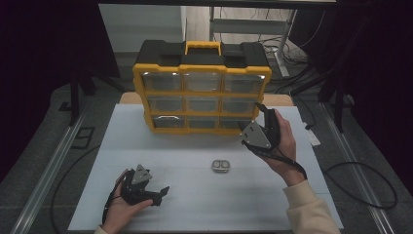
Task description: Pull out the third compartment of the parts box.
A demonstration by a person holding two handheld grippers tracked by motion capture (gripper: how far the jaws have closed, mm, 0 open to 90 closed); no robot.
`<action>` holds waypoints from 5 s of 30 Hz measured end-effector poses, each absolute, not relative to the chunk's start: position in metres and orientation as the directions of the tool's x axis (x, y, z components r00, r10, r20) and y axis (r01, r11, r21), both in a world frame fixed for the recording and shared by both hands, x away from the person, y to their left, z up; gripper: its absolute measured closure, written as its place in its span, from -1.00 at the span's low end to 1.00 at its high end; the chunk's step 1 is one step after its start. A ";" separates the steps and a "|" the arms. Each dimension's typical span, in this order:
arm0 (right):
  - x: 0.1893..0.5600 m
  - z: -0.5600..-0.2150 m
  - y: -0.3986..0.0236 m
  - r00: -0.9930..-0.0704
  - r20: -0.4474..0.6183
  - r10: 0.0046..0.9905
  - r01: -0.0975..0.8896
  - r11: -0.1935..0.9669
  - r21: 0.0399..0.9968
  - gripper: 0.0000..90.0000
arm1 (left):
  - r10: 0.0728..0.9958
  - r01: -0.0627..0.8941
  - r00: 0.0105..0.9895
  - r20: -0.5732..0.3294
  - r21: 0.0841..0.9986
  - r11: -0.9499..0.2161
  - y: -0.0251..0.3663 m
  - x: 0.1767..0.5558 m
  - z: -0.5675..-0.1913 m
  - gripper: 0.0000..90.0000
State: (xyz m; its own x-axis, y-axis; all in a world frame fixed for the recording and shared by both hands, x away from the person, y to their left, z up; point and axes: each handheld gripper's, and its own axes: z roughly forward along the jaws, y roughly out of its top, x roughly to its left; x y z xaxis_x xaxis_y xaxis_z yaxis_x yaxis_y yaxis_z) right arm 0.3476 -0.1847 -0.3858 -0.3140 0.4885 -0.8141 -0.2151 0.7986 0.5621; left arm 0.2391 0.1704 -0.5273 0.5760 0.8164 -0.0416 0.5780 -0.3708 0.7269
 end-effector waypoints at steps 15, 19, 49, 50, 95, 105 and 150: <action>0.354 -0.379 -0.185 -0.297 -0.819 0.490 -0.211 0.803 0.557 -0.55 | 0.817 0.578 0.576 -0.042 0.727 -0.371 0.170 0.239 -0.527 -0.86; 0.354 -0.378 -0.184 -0.296 -0.821 0.489 -0.212 0.804 0.555 -0.55 | 0.817 0.578 0.575 -0.042 0.727 -0.370 0.171 0.239 -0.527 -0.86; 0.365 -0.370 -0.177 -0.289 -0.827 0.481 -0.216 0.809 0.546 -0.55 | 0.816 0.578 0.576 -0.041 0.727 -0.371 0.170 0.239 -0.527 -0.86; 0.366 -0.369 -0.178 -0.289 -0.829 0.480 -0.215 0.811 0.544 -0.55 | 0.816 0.578 0.576 -0.041 0.727 -0.371 0.170 0.239 -0.527 -0.86; 0.388 -0.354 -0.169 -0.257 -0.847 0.465 -0.219 0.826 0.520 -0.53 | 0.816 0.577 0.577 -0.037 0.725 -0.376 0.170 0.239 -0.527 -0.86; 0.391 -0.350 -0.167 -0.249 -0.852 0.461 -0.220 0.829 0.513 -0.53 | 0.816 0.578 0.577 -0.038 0.725 -0.375 0.170 0.239 -0.527 -0.86; 0.410 -0.348 -0.162 -0.204 -0.871 0.448 -0.222 0.845 0.487 -0.48 | 0.816 0.581 0.577 -0.039 0.722 -0.376 0.170 0.239 -0.528 -0.86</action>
State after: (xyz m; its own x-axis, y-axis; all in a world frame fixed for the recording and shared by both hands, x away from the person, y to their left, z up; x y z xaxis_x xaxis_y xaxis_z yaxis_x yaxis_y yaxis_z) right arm 0.4105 -0.1615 -0.3480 -0.2035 0.4480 -0.8706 -0.2218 0.8449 0.4867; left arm 0.2390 0.1699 -0.5278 0.5769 0.8159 -0.0391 0.5808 -0.3761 0.7219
